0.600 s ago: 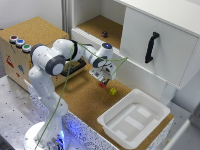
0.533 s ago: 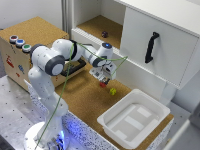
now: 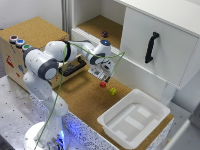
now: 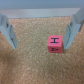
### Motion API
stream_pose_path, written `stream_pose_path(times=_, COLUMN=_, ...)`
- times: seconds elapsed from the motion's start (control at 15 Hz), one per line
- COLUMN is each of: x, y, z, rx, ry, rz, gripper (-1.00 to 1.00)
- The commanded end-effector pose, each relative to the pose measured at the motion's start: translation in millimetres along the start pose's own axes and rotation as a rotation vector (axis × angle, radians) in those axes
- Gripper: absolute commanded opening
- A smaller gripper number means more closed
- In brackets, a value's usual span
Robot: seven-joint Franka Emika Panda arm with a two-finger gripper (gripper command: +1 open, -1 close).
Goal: Grasp the drawer handle, then close it
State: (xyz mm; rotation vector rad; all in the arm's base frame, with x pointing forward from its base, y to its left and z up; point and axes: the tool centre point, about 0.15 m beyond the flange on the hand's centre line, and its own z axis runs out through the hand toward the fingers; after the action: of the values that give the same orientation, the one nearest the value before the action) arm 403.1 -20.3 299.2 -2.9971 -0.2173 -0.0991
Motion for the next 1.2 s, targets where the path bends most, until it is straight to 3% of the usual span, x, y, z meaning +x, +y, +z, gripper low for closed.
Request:
stream_pose_path(times=0.0, x=-12.2, y=-40.5, z=9.9, rx=-0.012, ry=0.066, rz=0.027, gripper=-1.0)
stream_pose_path(times=0.47, x=4.8, y=-103.2, z=17.7, rx=-0.072, ry=0.046, rz=0.058, gripper=-1.0)
stream_pose_path(times=1.13, x=-2.7, y=-183.4, z=20.7, rx=-0.028, ry=0.067, rz=0.187, gripper=-1.0)
